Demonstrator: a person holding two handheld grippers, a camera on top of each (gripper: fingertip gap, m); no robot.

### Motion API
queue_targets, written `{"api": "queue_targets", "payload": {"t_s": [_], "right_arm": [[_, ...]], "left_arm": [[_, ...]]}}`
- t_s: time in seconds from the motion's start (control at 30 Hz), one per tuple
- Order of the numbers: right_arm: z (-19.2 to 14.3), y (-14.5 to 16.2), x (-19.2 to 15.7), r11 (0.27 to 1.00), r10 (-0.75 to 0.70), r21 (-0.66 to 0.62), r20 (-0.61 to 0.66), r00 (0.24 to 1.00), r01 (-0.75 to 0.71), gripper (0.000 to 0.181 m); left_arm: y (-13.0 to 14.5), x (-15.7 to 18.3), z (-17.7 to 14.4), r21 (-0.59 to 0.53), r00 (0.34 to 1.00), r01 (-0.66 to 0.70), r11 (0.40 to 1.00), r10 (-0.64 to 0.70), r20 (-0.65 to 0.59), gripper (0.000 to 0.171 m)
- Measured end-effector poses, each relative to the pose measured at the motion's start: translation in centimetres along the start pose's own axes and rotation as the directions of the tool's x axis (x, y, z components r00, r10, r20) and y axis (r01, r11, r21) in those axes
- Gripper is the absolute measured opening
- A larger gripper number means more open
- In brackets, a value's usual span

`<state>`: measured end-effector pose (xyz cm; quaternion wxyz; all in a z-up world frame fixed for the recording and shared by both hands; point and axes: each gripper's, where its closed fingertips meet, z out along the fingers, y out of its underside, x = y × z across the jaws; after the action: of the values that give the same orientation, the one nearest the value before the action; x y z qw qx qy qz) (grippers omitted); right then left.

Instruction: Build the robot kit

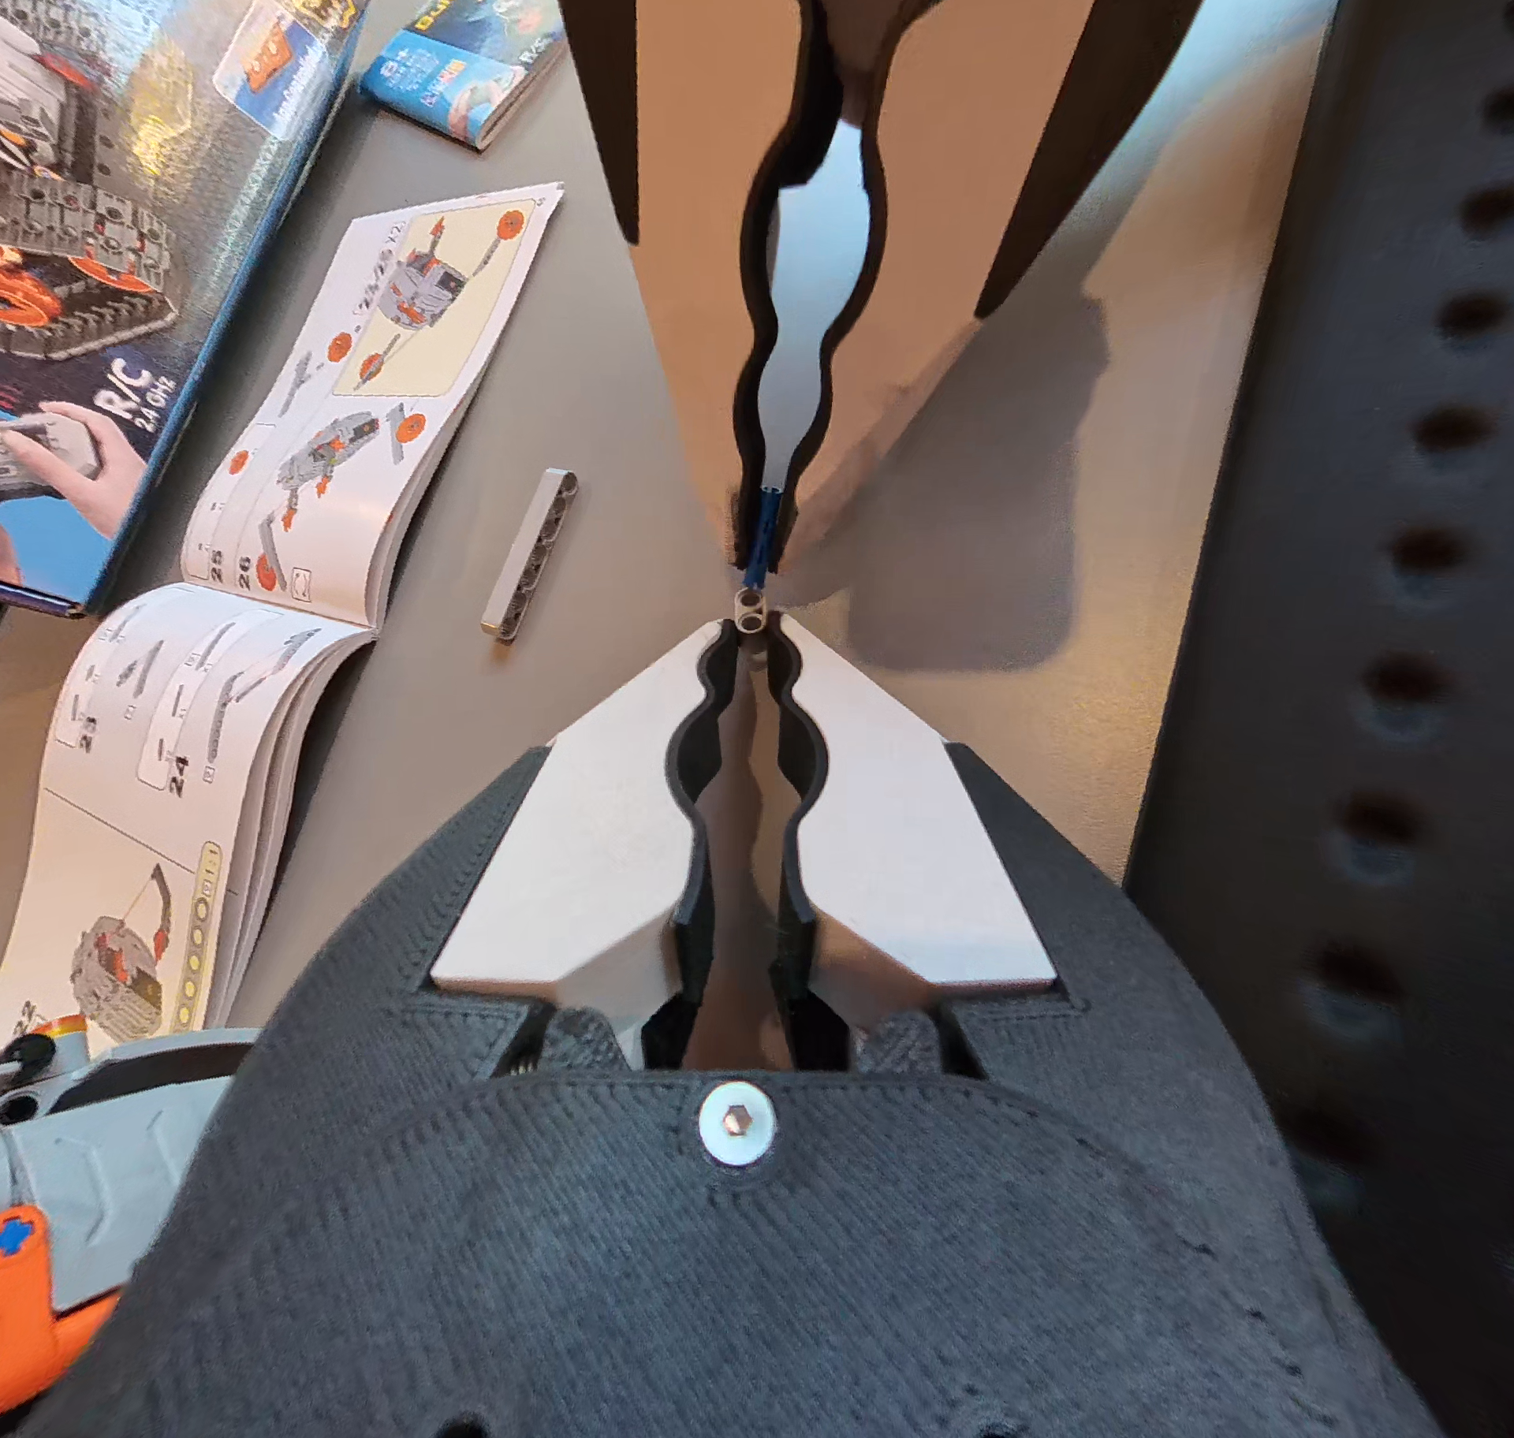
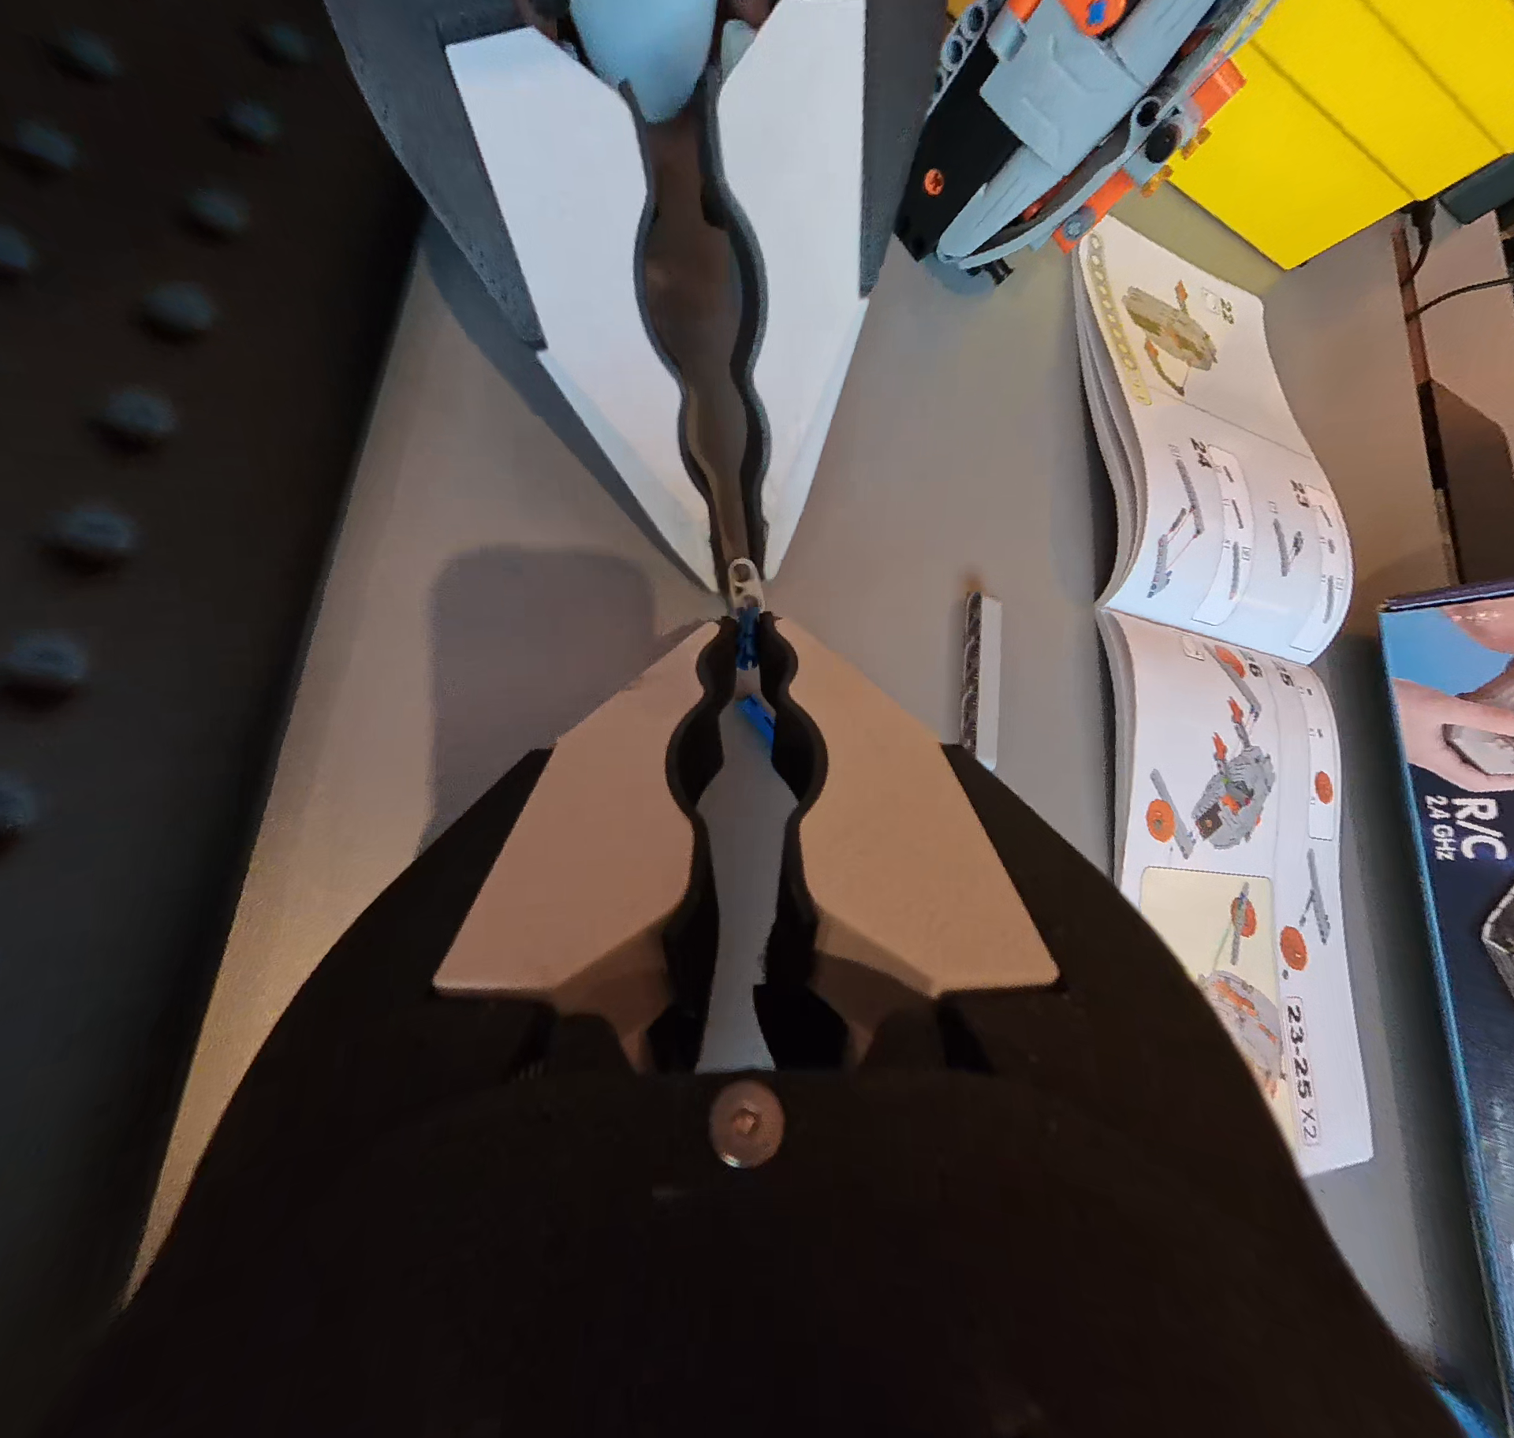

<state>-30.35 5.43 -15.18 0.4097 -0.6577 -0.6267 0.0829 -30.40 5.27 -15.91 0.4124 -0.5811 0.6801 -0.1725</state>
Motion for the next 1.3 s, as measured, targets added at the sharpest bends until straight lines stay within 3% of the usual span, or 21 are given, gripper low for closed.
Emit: {"api": "queue_targets", "payload": {"t_s": [0.17, 0.47, 0.8, 1.1, 1.3], "right_arm": [[-0.8, -0.9, 0.4, 1.0, -0.002, 0.029, -0.047, 0.999, 0.004, 0.004], [-1.3, -1.2, 0.5, 0.999, 0.003, 0.033, -0.063, 0.998, -0.001, 0.004], [-1.5, -1.2, 0.6, 0.999, -0.05, -0.013, -0.101, 0.994, 0.049, 0.003], [-2.0, -1.3, 0.0, 0.99, 0.107, 0.082, 0.04, 0.993, -0.11, 0.004], [-2.7, -1.8, -0.2, 0.951, 0.226, 0.177, 0.168, 0.96, -0.255, 0.003]], "left_arm": [[-1.1, 0.0, -0.5, 0.043, 0.997, -0.06, 0.997, 0.058, 0.043, 0.005], [-1.7, -0.2, -1.0, 0.067, 0.996, -0.054, 0.996, 0.049, 0.069, 0.005], [-2.2, -0.3, -1.3, 0.065, 0.986, -0.121, 0.99, 0.113, 0.123, 0.005], [-2.8, 0.3, -1.6, 0.074, 0.967, -0.221, 0.972, 0.209, 0.146, 0.005], [-3.6, 0.5, -2.1, 0.138, 0.974, -0.203, 0.969, 0.185, 0.133, 0.005]]}}
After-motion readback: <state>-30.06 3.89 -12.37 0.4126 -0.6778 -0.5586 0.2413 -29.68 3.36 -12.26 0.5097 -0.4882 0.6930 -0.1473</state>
